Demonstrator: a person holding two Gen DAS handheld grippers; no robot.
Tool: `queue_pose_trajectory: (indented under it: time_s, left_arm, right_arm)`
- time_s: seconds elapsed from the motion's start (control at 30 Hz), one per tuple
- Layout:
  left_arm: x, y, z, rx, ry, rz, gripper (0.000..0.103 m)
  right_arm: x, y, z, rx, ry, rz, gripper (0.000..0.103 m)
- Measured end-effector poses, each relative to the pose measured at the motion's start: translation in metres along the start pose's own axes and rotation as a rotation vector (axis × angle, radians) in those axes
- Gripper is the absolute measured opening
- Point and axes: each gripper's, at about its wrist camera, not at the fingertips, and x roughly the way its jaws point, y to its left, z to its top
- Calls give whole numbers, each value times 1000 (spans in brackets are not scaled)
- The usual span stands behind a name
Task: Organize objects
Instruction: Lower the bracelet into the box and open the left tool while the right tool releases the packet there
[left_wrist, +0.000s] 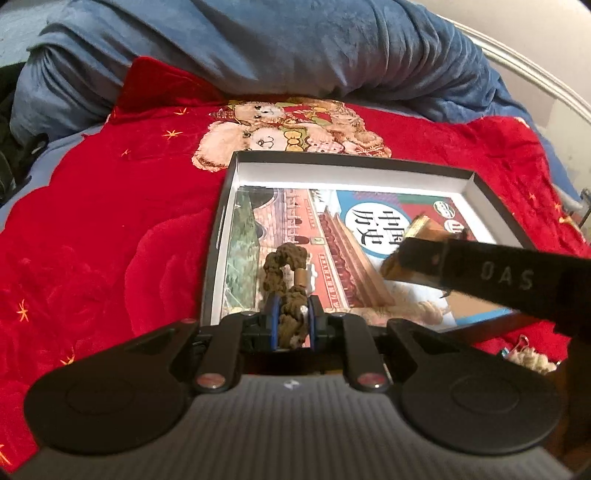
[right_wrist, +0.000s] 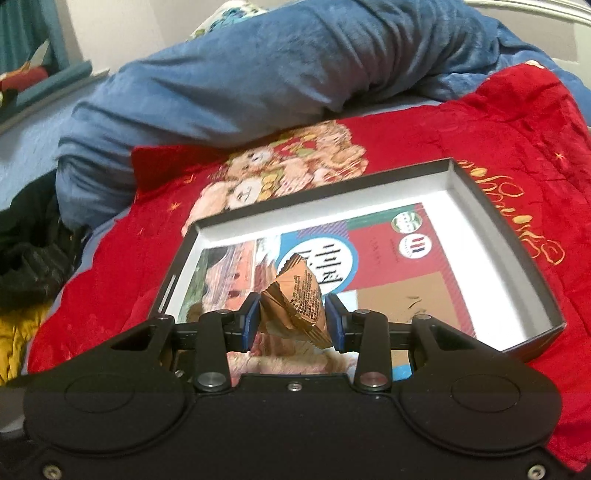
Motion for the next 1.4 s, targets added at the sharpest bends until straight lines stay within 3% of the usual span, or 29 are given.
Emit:
queue_pose_trajectory:
  time_s: [0.2, 0.8, 1.2, 1.3, 1.4]
  left_arm:
    - [-3, 6, -2, -16, 2, 29, 20]
    - [-5, 5, -6, -2, -20, 56, 23]
    - [-7, 8, -7, -10, -24, 52, 31]
    - [-7, 8, -7, -9, -26, 49, 41]
    - [-8, 8, -7, -13, -29, 49, 45]
  right_arm:
    - [3, 17, -8, -47, 14, 35, 37]
    - [19, -5, -9, 54, 70, 49, 37]
    - [19, -5, -8, 54, 71, 47, 37]
    - [19, -4, -9, 52, 71, 46, 37]
    - [19, -5, -9, 55, 71, 47, 37]
